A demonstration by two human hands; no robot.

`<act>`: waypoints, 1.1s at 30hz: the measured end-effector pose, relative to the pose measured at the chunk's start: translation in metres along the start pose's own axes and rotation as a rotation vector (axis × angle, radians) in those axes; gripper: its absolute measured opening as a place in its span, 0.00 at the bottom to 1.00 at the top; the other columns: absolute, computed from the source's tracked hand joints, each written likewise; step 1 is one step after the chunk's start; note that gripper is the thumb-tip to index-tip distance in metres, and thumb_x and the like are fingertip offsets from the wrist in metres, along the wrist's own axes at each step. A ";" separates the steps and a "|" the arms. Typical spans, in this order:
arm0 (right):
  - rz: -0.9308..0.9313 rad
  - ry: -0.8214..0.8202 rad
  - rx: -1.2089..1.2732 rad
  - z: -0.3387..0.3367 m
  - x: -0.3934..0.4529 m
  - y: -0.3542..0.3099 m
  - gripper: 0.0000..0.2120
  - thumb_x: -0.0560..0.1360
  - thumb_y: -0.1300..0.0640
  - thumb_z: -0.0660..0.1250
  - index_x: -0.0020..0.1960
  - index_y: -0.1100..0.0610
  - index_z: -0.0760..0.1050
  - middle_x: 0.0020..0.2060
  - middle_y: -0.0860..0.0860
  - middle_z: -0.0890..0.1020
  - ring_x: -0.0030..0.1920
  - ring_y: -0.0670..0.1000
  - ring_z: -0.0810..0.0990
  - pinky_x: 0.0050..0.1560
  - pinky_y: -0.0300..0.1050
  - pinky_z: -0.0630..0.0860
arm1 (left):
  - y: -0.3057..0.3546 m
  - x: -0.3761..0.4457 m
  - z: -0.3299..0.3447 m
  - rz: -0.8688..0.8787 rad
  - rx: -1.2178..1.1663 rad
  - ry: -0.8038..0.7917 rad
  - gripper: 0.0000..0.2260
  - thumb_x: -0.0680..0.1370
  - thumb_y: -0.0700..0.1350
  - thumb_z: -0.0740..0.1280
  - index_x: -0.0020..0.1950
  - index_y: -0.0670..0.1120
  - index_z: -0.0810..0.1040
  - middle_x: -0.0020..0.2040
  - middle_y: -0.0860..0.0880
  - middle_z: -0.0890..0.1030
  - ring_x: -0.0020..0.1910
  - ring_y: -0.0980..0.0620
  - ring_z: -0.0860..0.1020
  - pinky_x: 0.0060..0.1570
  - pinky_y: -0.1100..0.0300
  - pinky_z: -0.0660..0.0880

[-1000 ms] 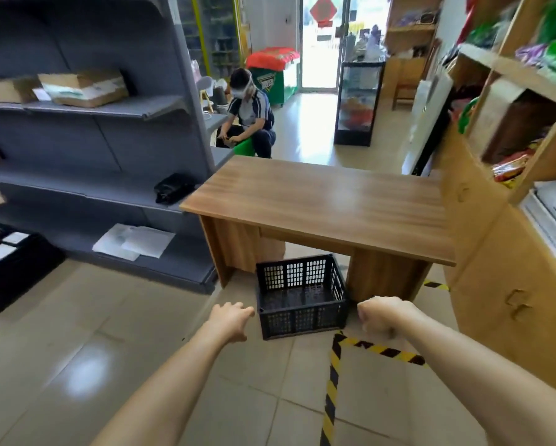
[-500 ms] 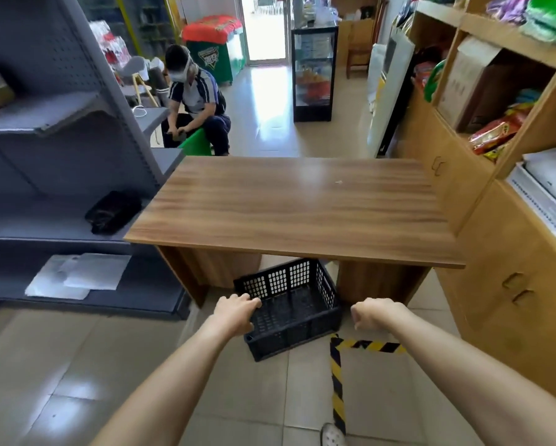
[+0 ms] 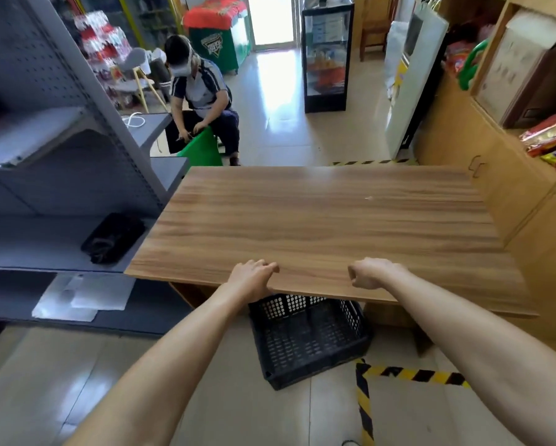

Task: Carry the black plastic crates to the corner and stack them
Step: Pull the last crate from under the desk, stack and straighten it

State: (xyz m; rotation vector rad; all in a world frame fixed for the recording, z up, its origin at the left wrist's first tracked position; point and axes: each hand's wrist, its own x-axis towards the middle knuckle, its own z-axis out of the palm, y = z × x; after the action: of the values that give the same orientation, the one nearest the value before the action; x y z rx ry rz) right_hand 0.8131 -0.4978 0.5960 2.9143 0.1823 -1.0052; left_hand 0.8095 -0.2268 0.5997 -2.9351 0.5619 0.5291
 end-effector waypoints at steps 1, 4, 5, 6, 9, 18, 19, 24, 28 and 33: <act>-0.017 -0.019 0.010 -0.002 0.007 -0.012 0.17 0.80 0.50 0.58 0.67 0.52 0.72 0.64 0.54 0.76 0.60 0.57 0.76 0.57 0.51 0.75 | -0.010 0.004 0.003 0.004 0.020 -0.022 0.24 0.77 0.56 0.66 0.72 0.54 0.67 0.69 0.49 0.72 0.67 0.45 0.71 0.59 0.50 0.71; -0.027 -0.035 0.042 -0.005 0.027 -0.042 0.18 0.80 0.50 0.58 0.68 0.52 0.71 0.65 0.54 0.75 0.61 0.57 0.76 0.57 0.51 0.74 | -0.049 0.019 0.012 0.018 0.068 -0.082 0.23 0.79 0.55 0.63 0.73 0.54 0.66 0.70 0.48 0.72 0.68 0.45 0.71 0.59 0.50 0.70; -0.015 -0.032 0.060 -0.005 0.032 -0.049 0.17 0.80 0.50 0.58 0.67 0.51 0.72 0.65 0.54 0.75 0.61 0.57 0.76 0.57 0.51 0.74 | -0.062 0.025 0.013 0.031 0.077 -0.094 0.22 0.79 0.56 0.62 0.73 0.54 0.66 0.70 0.48 0.71 0.68 0.45 0.71 0.59 0.50 0.70; 0.009 -0.024 0.083 -0.006 0.036 -0.055 0.17 0.80 0.50 0.58 0.67 0.51 0.72 0.64 0.54 0.76 0.60 0.57 0.77 0.56 0.51 0.74 | -0.075 0.031 0.014 0.049 0.090 -0.098 0.22 0.79 0.57 0.62 0.73 0.54 0.67 0.70 0.48 0.71 0.68 0.45 0.71 0.59 0.50 0.70; 0.115 0.001 0.151 -0.002 0.046 -0.067 0.16 0.80 0.50 0.58 0.65 0.52 0.73 0.62 0.54 0.77 0.58 0.57 0.77 0.55 0.50 0.74 | -0.117 0.054 0.011 0.115 0.142 -0.094 0.22 0.80 0.60 0.60 0.73 0.55 0.67 0.70 0.49 0.72 0.68 0.45 0.71 0.60 0.50 0.70; 0.259 -0.128 0.375 0.022 0.047 -0.158 0.16 0.81 0.48 0.57 0.65 0.54 0.71 0.60 0.55 0.76 0.57 0.57 0.77 0.56 0.53 0.76 | -0.179 0.078 0.024 0.340 0.159 -0.098 0.24 0.80 0.64 0.53 0.72 0.55 0.68 0.69 0.49 0.74 0.67 0.45 0.73 0.57 0.50 0.73; 0.259 -0.128 0.432 0.029 0.046 -0.169 0.16 0.81 0.48 0.57 0.64 0.54 0.71 0.60 0.54 0.76 0.57 0.57 0.77 0.56 0.54 0.76 | -0.173 0.076 0.029 0.380 0.174 -0.112 0.25 0.80 0.65 0.52 0.72 0.55 0.69 0.69 0.49 0.74 0.67 0.45 0.73 0.58 0.50 0.73; 0.375 -0.109 0.611 0.091 0.025 -0.183 0.14 0.80 0.48 0.57 0.61 0.52 0.72 0.58 0.55 0.77 0.55 0.58 0.77 0.53 0.53 0.76 | -0.113 0.074 0.054 0.567 0.237 -0.195 0.26 0.79 0.67 0.50 0.70 0.55 0.69 0.68 0.50 0.74 0.66 0.44 0.73 0.57 0.49 0.72; 0.507 -0.152 0.706 0.159 -0.019 -0.157 0.12 0.80 0.50 0.57 0.58 0.54 0.73 0.56 0.55 0.79 0.53 0.58 0.79 0.50 0.52 0.76 | -0.058 0.065 0.074 0.690 0.282 -0.251 0.23 0.81 0.64 0.50 0.70 0.55 0.69 0.67 0.49 0.75 0.66 0.44 0.74 0.56 0.49 0.72; 0.698 -0.217 0.779 0.232 -0.083 -0.134 0.15 0.79 0.55 0.58 0.62 0.57 0.74 0.56 0.56 0.80 0.54 0.58 0.79 0.53 0.50 0.77 | -0.007 0.062 0.101 0.781 0.360 -0.335 0.18 0.82 0.58 0.50 0.67 0.54 0.70 0.64 0.48 0.76 0.63 0.43 0.76 0.57 0.47 0.74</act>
State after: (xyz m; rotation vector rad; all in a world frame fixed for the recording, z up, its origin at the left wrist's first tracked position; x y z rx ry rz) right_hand 0.5887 -0.3932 0.4629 2.9519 -1.4128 -1.4272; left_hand 0.8338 -0.2243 0.4837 -2.1405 1.5574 0.8480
